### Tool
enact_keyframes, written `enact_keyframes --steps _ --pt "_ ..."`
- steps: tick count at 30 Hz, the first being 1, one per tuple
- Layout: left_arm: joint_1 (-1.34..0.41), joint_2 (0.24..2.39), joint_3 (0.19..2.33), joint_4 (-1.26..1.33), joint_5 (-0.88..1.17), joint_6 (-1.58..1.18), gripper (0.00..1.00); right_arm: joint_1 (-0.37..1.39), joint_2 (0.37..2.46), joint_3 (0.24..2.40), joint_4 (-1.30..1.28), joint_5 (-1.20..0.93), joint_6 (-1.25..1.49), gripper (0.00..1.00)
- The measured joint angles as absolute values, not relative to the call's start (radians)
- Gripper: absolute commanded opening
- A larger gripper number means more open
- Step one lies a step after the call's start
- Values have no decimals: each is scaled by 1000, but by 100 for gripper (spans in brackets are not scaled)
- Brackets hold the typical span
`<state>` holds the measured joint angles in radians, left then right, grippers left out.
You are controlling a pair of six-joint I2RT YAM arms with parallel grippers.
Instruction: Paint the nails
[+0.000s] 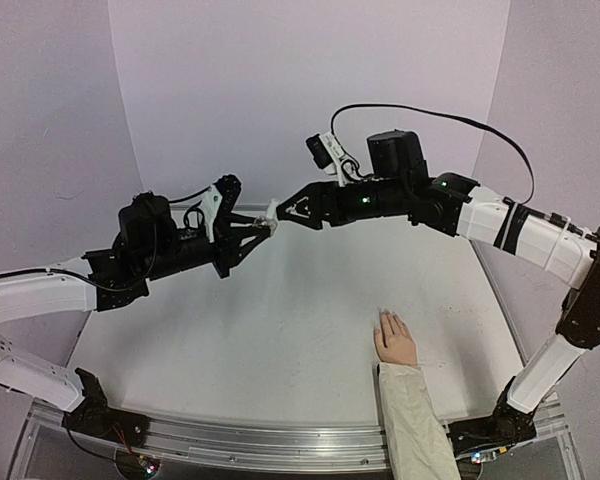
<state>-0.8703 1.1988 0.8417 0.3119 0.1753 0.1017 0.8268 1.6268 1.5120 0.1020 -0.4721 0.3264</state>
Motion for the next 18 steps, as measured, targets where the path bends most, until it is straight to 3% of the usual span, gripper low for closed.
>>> enact_keyframes --steps 12,18 --pt "-916 1206 842 307 14 160 0 868 1712 1629 163 -436 468 37" --pt "-916 1206 842 292 -15 154 0 874 1739 1635 163 -442 474 28"
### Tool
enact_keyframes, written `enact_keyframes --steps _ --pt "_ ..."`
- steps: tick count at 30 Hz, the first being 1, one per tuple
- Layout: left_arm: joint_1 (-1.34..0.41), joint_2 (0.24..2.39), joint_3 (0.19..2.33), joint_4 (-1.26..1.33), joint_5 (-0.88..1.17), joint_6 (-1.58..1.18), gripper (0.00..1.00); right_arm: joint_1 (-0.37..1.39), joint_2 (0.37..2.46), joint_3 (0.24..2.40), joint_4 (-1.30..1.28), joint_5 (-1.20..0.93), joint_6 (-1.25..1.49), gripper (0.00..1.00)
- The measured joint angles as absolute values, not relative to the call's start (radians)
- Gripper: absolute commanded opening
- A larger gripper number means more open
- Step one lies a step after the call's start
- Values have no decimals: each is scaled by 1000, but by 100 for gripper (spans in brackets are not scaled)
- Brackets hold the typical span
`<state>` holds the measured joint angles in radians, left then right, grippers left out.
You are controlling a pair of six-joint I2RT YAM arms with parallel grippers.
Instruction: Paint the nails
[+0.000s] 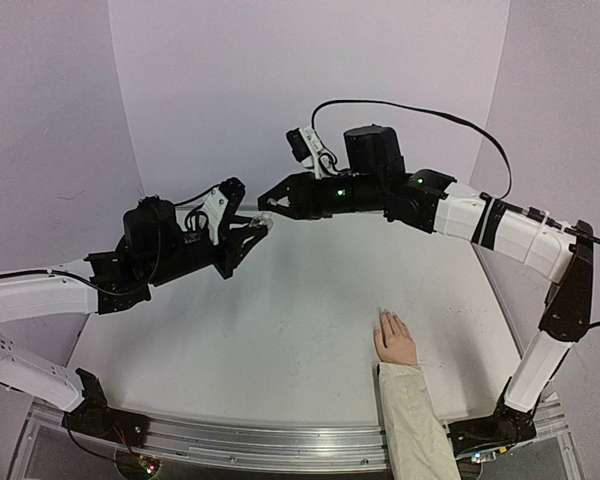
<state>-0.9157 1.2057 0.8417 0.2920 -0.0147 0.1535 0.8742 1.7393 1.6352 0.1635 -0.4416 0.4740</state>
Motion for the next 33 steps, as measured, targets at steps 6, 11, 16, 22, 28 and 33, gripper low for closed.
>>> enact_keyframes --steps 6,11,16,22,28,33 --pt "-915 1205 842 287 -10 114 0 873 1739 1635 164 -444 445 9" --pt "-887 1200 844 280 110 15 0 865 1739 1635 163 -495 350 0" --pt "-816 1191 845 278 448 -93 0 838 1726 1615 155 -764 85 0" --pt "-802 1159 842 301 707 -162 0 854 1649 1551 151 -942 -109 0" --pt "-806 1132 832 342 683 -155 0 865 1624 1544 163 -915 -114 65" --pt "-790 1132 829 340 508 -91 0 868 1623 1542 109 -689 17 87"
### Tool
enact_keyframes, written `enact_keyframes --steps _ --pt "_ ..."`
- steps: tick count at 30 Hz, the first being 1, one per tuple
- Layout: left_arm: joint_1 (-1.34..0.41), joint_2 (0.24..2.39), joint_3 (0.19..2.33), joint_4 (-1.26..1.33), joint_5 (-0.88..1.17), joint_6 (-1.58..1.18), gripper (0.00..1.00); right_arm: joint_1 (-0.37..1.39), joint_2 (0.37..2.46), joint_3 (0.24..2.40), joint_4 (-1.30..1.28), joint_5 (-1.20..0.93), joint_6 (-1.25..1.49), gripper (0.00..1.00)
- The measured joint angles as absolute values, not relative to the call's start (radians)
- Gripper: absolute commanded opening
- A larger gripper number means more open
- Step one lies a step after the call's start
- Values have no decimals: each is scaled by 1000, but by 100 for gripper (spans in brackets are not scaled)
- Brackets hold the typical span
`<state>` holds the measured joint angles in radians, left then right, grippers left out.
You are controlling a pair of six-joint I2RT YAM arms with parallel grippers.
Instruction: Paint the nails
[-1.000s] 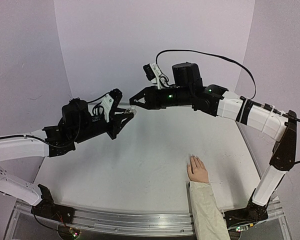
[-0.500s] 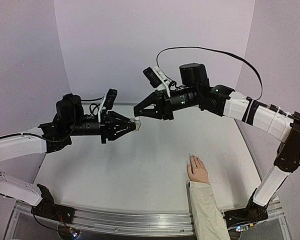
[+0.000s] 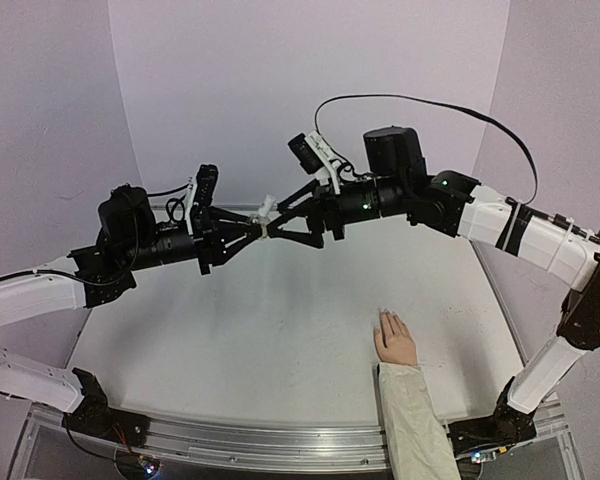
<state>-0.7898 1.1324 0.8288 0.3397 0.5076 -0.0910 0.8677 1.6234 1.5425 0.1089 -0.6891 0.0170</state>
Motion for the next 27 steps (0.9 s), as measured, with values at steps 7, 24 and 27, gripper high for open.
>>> enact_keyframes --steps 7,24,27 --pt "-789 1134 824 311 358 16 0 867 1623 1557 48 -503 210 86" --pt "-789 1148 824 268 292 83 0 867 1785 1735 6 -520 362 49" --pt "-789 1148 824 264 292 83 0 867 1800 1746 -4 -527 365 48"
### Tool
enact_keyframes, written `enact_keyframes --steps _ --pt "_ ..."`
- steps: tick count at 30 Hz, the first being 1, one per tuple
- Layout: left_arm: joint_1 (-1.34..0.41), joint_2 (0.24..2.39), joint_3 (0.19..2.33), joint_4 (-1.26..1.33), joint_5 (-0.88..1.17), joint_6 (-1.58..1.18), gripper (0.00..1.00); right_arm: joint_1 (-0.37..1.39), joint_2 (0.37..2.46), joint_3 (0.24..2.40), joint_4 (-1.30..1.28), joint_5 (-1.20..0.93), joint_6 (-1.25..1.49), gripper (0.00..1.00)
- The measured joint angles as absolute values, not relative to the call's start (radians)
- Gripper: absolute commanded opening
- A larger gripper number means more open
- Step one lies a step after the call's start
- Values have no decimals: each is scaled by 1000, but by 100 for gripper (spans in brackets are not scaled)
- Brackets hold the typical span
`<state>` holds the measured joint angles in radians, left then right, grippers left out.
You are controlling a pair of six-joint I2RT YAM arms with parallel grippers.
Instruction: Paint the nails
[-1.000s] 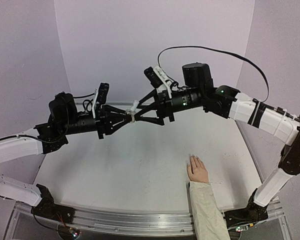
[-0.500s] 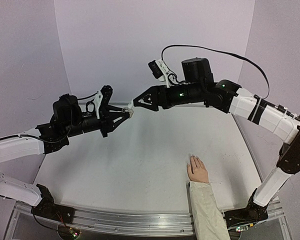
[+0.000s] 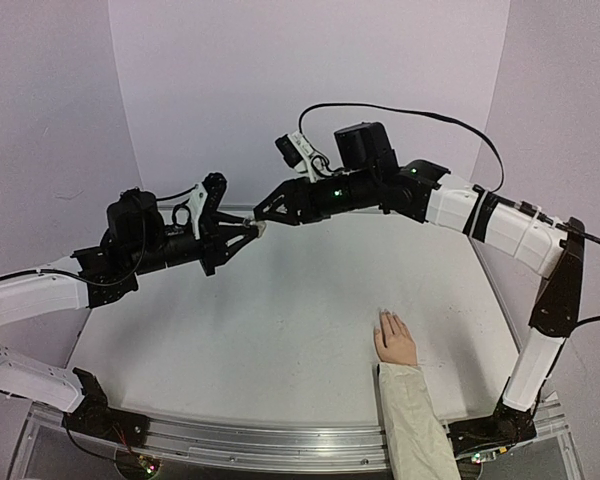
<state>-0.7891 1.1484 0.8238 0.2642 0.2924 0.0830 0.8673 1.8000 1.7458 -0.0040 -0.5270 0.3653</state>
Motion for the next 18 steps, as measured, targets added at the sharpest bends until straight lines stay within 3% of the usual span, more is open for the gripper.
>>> enact_keyframes --steps 18 --pt "-789 1161 824 248 293 105 0 867 1801 1761 -7 -537 350 11"
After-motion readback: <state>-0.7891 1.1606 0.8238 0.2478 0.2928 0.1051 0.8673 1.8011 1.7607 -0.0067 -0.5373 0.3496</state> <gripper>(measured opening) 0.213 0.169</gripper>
